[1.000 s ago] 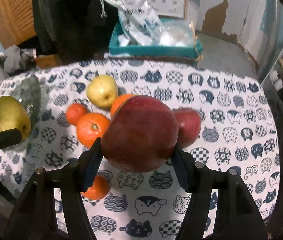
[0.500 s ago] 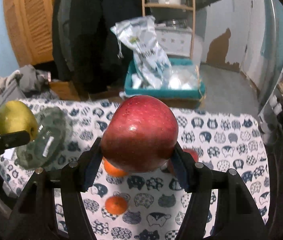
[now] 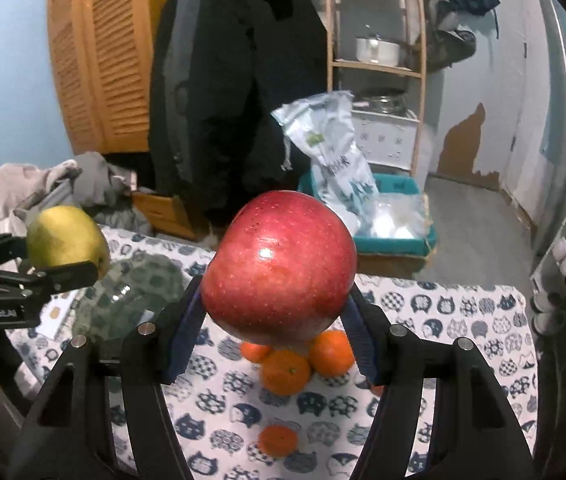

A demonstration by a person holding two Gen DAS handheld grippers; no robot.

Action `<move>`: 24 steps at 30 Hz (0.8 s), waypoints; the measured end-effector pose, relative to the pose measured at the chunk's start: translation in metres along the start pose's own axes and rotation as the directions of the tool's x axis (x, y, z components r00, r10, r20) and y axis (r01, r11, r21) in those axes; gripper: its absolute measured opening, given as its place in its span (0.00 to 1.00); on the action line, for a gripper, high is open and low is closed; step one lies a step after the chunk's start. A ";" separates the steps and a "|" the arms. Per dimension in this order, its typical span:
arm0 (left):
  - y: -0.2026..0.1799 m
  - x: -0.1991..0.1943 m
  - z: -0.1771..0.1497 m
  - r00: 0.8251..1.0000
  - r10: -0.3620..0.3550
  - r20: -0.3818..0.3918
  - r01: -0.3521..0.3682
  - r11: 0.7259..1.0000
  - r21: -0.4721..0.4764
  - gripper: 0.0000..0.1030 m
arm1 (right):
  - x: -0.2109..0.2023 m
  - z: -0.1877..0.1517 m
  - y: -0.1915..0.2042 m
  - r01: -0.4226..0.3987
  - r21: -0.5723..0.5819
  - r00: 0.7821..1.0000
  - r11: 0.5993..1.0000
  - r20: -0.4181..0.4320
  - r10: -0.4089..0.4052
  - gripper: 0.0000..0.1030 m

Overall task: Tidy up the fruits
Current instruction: 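Lift both held fruits and carry them over the green glass bowl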

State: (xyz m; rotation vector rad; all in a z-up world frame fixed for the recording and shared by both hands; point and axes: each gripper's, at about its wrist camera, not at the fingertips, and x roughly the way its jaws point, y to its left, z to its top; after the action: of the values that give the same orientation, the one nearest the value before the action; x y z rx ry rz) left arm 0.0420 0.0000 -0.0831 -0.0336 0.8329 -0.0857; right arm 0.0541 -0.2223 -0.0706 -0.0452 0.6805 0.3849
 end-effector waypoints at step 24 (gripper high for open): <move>0.117 0.001 -0.019 0.991 0.126 -0.040 -0.131 0.976 -0.172 0.77 | 0.057 0.042 0.115 -0.164 -0.074 0.986 0.984 -0.024 0.163 0.63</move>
State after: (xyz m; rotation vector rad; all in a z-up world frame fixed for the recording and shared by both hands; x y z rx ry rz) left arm 0.0364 0.1162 -0.1042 -0.1429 0.8681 0.1094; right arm 0.0785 -0.0900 -0.0639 -0.0650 0.6894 0.5687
